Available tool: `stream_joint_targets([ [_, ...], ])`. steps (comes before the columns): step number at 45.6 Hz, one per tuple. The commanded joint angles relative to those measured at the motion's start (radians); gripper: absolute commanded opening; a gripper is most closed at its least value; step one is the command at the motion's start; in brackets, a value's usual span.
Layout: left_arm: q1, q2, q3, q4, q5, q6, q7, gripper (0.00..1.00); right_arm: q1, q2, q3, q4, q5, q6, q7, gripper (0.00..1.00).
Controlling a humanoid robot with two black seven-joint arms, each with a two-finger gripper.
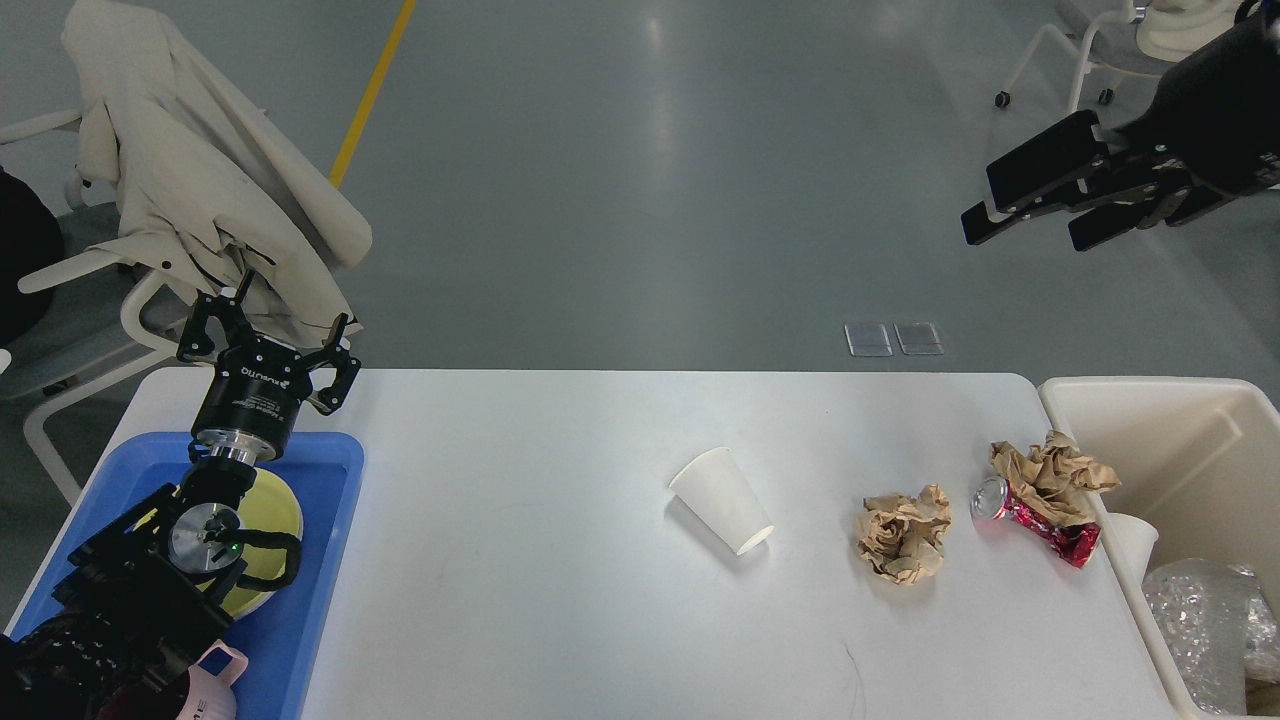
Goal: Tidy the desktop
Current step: 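Raise the right gripper and reach toward the remaining paper cup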
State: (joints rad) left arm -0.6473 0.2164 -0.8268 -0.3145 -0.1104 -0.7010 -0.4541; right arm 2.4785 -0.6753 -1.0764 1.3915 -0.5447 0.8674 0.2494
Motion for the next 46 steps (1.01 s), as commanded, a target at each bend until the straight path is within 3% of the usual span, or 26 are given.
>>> stream_joint_targets([
  [1,0.000,0.000,0.000,0.000,0.000,0.000,0.002,1.00,-0.060,-0.013,0.018,0.012,-0.001,-0.016,-0.001,1.00],
  [4,0.000,0.000,0.000,0.000,0.000,0.000,0.000,1.00,-0.182,0.000,0.032,0.001,-0.003,-0.137,-0.004,1.00],
  [12,0.000,0.000,0.002,0.000,0.000,0.000,0.000,1.00,-0.582,0.186,0.052,-0.072,0.009,-0.739,-0.002,1.00],
  [16,0.000,0.000,0.002,0.000,0.000,0.000,0.000,1.00,-0.759,0.313,0.076,-0.150,0.022,-0.947,0.002,1.00],
  [22,0.000,0.000,0.002,0.000,0.000,0.000,0.000,1.00,-0.915,0.424,0.127,-0.256,0.048,-0.993,0.004,1.00],
  [34,0.000,0.000,0.002,0.000,0.000,0.000,0.000,1.00,-1.049,0.579,0.147,-0.336,0.042,-1.062,0.005,1.00],
  [46,0.000,0.000,0.002,0.000,0.000,0.000,0.000,1.00,-1.150,0.663,0.136,-0.440,0.000,-1.061,-0.010,1.00],
])
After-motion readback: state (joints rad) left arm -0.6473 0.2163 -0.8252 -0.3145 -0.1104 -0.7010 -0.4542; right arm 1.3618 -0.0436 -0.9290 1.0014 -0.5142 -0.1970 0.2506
